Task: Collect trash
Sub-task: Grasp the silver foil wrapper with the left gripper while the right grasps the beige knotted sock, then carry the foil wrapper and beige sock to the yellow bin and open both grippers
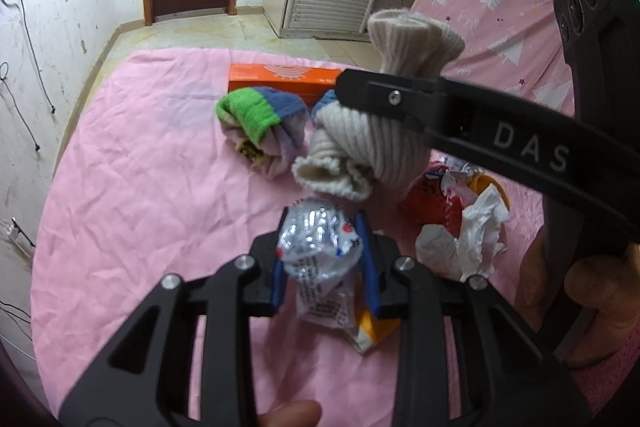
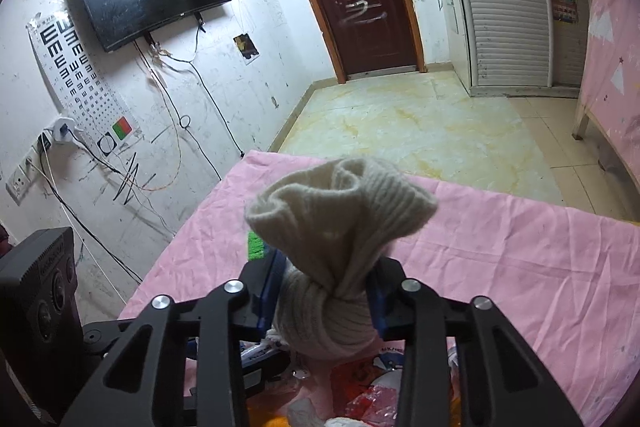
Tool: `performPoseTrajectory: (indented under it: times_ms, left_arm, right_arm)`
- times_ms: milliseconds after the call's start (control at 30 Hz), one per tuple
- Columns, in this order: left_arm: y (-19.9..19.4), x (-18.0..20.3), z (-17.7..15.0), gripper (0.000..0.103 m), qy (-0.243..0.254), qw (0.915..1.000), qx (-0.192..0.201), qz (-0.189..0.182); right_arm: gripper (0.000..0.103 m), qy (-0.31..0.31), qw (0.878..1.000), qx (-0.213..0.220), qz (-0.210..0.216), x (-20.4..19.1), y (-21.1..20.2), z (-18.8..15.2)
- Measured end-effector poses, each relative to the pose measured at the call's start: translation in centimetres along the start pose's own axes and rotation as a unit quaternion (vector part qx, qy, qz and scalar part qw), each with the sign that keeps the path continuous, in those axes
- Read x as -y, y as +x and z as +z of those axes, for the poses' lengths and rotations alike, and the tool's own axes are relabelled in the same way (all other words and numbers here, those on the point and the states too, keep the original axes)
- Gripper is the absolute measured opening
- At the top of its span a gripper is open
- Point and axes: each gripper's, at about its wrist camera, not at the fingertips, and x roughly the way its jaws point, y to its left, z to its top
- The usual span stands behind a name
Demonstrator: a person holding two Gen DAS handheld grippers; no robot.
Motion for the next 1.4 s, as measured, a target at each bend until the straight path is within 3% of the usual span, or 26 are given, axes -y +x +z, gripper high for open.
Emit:
performPoseTrajectory:
  times_ms: [467, 800, 1400]
  left_arm:
    - [-3.6, 0.8, 0.0, 0.028, -0.007, 0.9976, 0.056, 0.039]
    - [-7.2, 4.8, 0.1, 0.028, 0.018, 0.9945, 0.093, 0.046]
    - [-7.9, 13.0, -0.4, 0.028, 0.077, 0.9913, 0.102, 0.033]
  right_arm:
    - [0.025, 0.032, 0.995, 0.099, 0.001, 1.2, -7.9, 0.2]
    - [0.025, 0.052, 0.988, 0.146, -0.007, 3.5, -13.6, -1.3]
    - [0.026, 0.126, 0.967, 0.219, -0.042, 11.4, -23.2, -6.5]
